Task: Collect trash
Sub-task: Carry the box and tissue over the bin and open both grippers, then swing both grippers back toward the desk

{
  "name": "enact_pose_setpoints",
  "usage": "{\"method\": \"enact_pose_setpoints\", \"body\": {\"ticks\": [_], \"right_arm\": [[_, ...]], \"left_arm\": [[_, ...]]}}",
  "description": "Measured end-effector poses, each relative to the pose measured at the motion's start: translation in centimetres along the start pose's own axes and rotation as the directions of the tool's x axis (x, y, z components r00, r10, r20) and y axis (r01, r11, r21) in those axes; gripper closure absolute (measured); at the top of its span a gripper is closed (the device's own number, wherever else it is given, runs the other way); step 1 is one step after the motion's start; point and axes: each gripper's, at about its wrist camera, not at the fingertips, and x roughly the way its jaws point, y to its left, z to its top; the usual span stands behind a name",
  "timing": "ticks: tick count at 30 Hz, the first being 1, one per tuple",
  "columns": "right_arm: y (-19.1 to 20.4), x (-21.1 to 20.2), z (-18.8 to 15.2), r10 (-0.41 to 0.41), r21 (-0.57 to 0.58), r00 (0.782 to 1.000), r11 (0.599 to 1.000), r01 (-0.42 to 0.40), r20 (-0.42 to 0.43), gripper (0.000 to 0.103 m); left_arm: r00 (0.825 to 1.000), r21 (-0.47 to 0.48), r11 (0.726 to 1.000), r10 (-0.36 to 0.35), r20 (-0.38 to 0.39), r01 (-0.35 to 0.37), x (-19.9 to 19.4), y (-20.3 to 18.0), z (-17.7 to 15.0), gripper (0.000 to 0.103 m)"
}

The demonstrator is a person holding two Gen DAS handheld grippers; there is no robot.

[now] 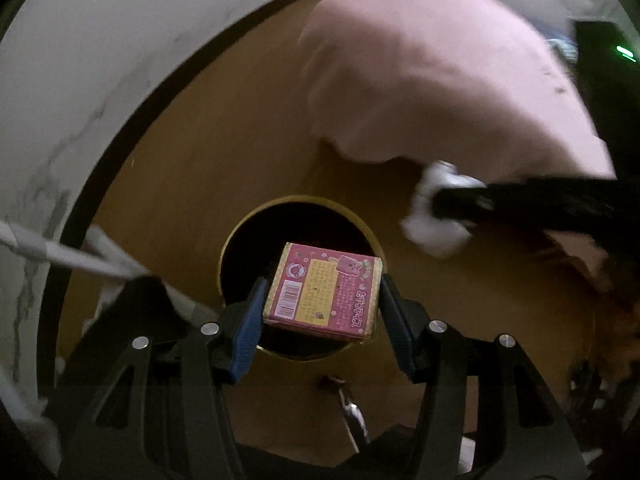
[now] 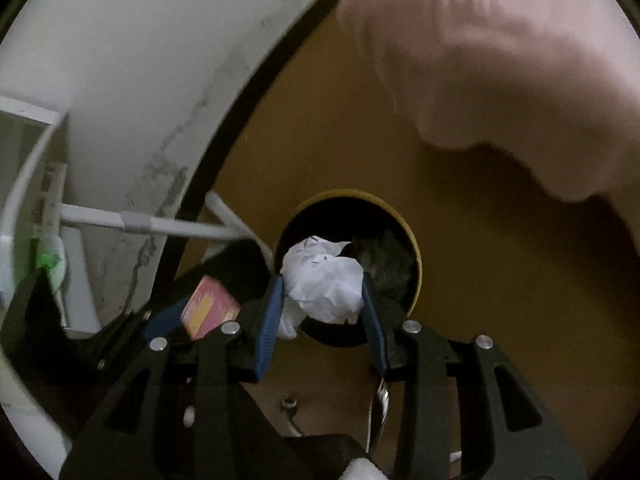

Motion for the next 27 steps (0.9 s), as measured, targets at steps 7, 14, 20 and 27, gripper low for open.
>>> {"method": "enact_pose_setpoints", "body": {"ticks": [7,14,20,27], "right_arm": [[-0.2,2.9,0.7,0.002,0.004,0.998,1.0,-0.002,-0.068,0.065],[-0.4,3.1,0.7,0.006,0.003,0.997,1.0,-0.006,-0.081,0.064],[0.0,2.7,0.6,0.025,0.006,0.998,1.0,-0.025,-0.064,0.024],[-0.3,-0.5,1.4,-0.053,0.03,0.996,0.998,0.051,0.069,0.018]], "left_arm": [[0.998,-0.057,0.998,-0.004,-0.058,0.001,2.6,1.8,0.2,0.049],[0.997,-0.069,0.998,-0.008,-0.077,0.003,2.9,1.5,0.3,0.049],[0.999,-0.073,0.997,0.006,-0.043,-0.009,2.7,1.7,0.0,0.014],[1.0,-0.036,0.999,-0.008,0.025,0.009,0.7,0.2,0.0,0.012]]}}
